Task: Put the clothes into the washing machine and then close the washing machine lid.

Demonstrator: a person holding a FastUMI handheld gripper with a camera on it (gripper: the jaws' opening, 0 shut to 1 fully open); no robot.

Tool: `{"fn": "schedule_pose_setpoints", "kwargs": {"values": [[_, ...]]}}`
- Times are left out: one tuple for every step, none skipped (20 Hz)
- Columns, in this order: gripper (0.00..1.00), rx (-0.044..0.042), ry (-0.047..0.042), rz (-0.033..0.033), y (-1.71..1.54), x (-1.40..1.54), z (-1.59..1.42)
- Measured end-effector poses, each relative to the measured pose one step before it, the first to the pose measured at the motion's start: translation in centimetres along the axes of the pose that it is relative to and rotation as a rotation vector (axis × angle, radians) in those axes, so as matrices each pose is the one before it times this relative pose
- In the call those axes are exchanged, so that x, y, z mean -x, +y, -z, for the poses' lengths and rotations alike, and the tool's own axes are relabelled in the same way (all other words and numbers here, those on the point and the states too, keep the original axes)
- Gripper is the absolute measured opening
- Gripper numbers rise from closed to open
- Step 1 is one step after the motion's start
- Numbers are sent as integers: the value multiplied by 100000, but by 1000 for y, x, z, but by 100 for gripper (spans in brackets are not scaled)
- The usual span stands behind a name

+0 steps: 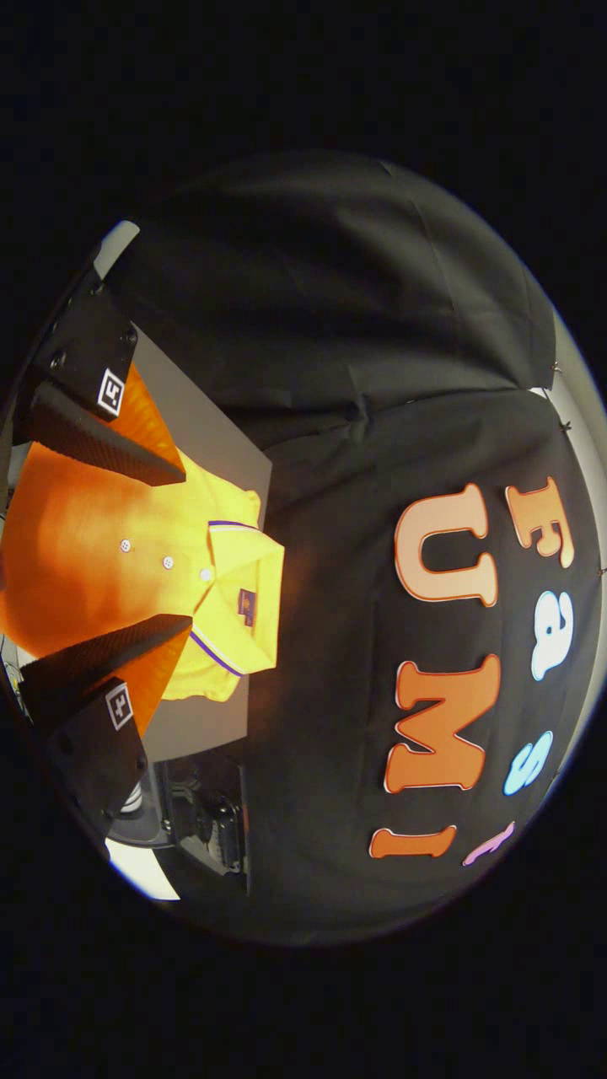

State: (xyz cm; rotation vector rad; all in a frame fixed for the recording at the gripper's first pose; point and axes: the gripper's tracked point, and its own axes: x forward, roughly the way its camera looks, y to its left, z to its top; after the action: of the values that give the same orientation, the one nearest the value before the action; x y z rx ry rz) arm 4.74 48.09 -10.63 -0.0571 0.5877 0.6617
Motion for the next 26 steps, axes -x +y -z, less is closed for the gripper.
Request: {"fn": "schedule_pose_setpoints", "kwargs": {"values": [[99,-1083,3345,940,-44,-571,829],[98,-574,3755,1245,-191,-823,879],[99,-648,950,1895,-420,-617,452],[99,172,187,2045,-572,-517,-74],[99,563,659,2105,-451,-484,248],[99,177,1123,969,-147,-388,671],[98,267,2150,684,20,-578,930],[99,1682,-3630,703,-1,164,-540],[100,1611,-29,497,35,-54,352],[99,747,212,-194,-68,120,250],[99,-1135,-1118,-417,-68,-130,-244],[99,-138,811,-476,-18,119,221],[98,693,-274,-995,-98,-136,56],[98,1365,1324,-953,-31,66,30],[94,703,698,-1014,33,-7,-104],[87,108,385,-1118,75,-259,-18],[70,-192,-10,-404,-72,-69,-118],[53,-354,-1074,263,-63,-270,-101],[37,-1093,-1744,900,-90,-383,-169],[20,281,-1650,-192,200,375,-249],[14,2036,184,-219,63,38,184],[9,1146,-926,321,-253,-348,-91],[9,2,-329,74,2,202,-213],[8,-1064,-1171,-673,-74,108,-132],[8,-2615,-2068,-1722,362,175,42],[8,-2885,-5471,-3135,466,371,-783]]}}
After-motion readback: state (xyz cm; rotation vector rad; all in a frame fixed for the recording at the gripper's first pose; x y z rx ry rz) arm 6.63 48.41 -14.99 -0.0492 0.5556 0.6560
